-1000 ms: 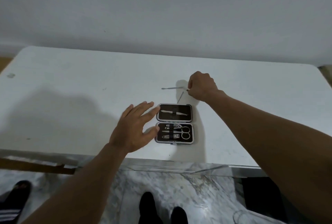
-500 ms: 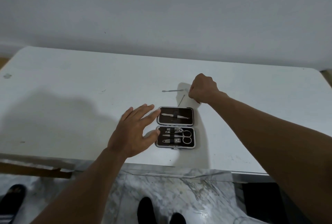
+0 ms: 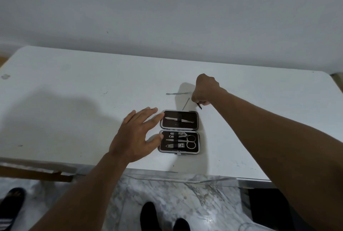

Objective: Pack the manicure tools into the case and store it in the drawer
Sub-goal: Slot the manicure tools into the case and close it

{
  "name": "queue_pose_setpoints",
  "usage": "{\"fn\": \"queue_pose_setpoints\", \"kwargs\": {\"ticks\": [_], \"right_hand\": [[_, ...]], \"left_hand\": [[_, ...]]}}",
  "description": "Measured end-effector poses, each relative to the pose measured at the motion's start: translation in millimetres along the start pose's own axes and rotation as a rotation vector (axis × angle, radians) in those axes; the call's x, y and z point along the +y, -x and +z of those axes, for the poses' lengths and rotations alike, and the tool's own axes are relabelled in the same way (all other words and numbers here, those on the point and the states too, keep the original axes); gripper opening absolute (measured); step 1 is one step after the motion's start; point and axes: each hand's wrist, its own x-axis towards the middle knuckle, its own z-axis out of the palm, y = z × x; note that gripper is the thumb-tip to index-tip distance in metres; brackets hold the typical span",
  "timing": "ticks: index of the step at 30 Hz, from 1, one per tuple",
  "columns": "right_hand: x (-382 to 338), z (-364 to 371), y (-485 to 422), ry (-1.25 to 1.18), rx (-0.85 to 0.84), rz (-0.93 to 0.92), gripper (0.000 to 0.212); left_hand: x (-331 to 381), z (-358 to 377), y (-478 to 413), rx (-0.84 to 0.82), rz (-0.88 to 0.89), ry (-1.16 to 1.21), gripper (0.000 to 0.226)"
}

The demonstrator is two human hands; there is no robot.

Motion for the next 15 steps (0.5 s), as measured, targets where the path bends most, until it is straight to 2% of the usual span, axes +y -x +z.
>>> {"fn": "queue_pose_setpoints", "kwargs": {"ticks": [3, 11, 15], "right_hand": [[-4, 2, 1, -0.017, -0.019, 0.007, 0.023], [-14, 6, 12, 0.126, 0.101, -0.100, 0.034], [-12, 4, 8, 0.077, 0.082, -0.054, 0.033]], "left_hand": [[0, 0, 0, -0.005, -0.005, 0.001, 0.061], [-1, 1, 0, -0.016, -0.007, -0.012, 0.061], [0, 1, -1, -0.012, -0.010, -0.009, 0.061]]}}
